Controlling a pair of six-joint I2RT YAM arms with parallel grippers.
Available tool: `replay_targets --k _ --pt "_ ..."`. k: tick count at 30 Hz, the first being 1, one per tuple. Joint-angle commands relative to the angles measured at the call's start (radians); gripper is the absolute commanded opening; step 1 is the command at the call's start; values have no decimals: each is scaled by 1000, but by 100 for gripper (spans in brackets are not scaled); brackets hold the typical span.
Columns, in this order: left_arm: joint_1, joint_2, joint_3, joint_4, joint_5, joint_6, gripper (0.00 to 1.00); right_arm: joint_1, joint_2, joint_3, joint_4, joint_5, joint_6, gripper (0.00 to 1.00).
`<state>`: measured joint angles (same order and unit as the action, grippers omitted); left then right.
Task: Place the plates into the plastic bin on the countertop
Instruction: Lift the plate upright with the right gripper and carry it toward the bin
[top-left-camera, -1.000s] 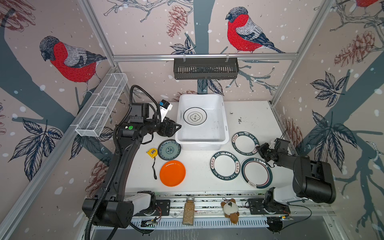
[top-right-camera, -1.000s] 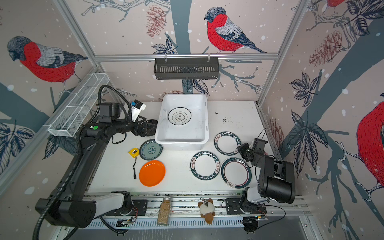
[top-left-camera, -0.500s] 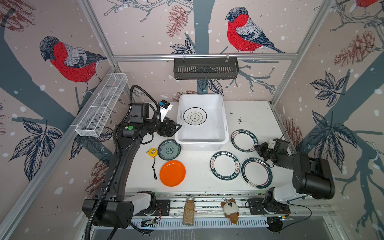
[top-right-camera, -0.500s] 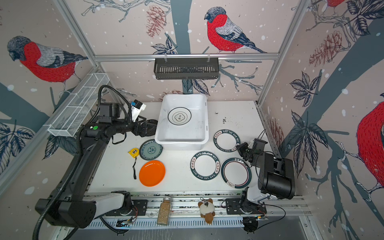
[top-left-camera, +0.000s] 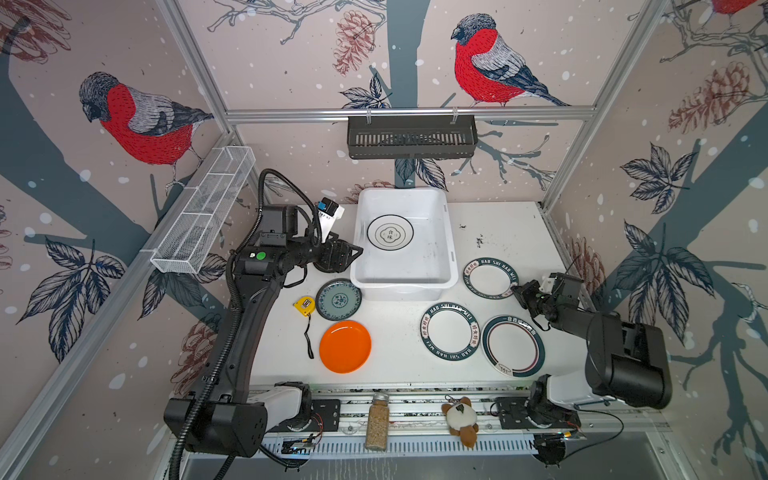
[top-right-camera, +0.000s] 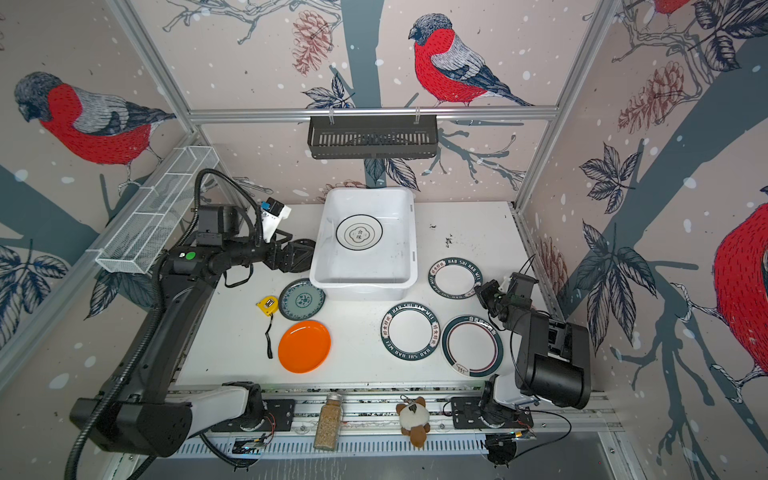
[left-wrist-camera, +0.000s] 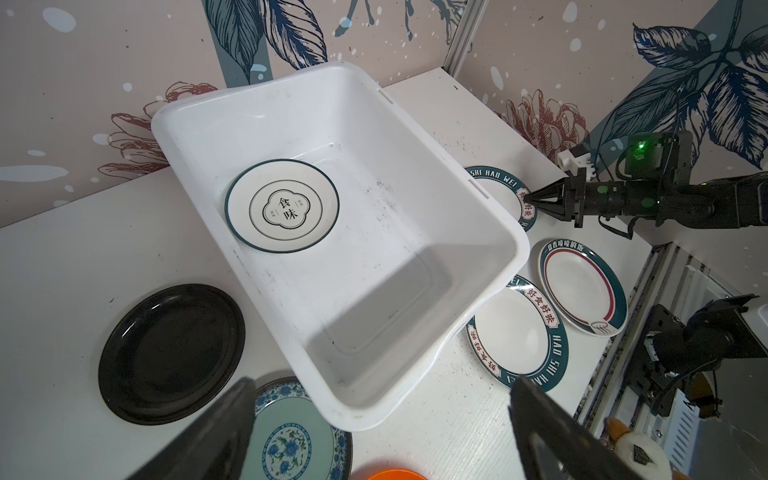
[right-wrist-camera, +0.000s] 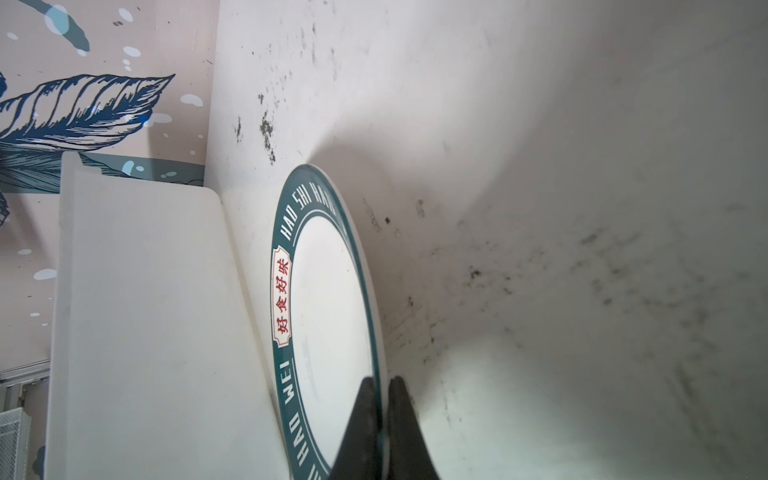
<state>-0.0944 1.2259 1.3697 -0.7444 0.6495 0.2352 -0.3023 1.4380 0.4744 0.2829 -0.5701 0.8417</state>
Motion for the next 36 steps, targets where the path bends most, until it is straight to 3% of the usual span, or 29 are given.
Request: replay_targets --k 1,27,36 --pt "-2 -4 6 24 0 -4 95 -3 -36 37 -34 6 25 2" --pt "-4 -9 -4 31 -13 -7 95 -27 -248 286 -253 1 61 1" --pt "-4 -7 -11 41 -26 -20 95 13 -290 362 -283 -7 81 2"
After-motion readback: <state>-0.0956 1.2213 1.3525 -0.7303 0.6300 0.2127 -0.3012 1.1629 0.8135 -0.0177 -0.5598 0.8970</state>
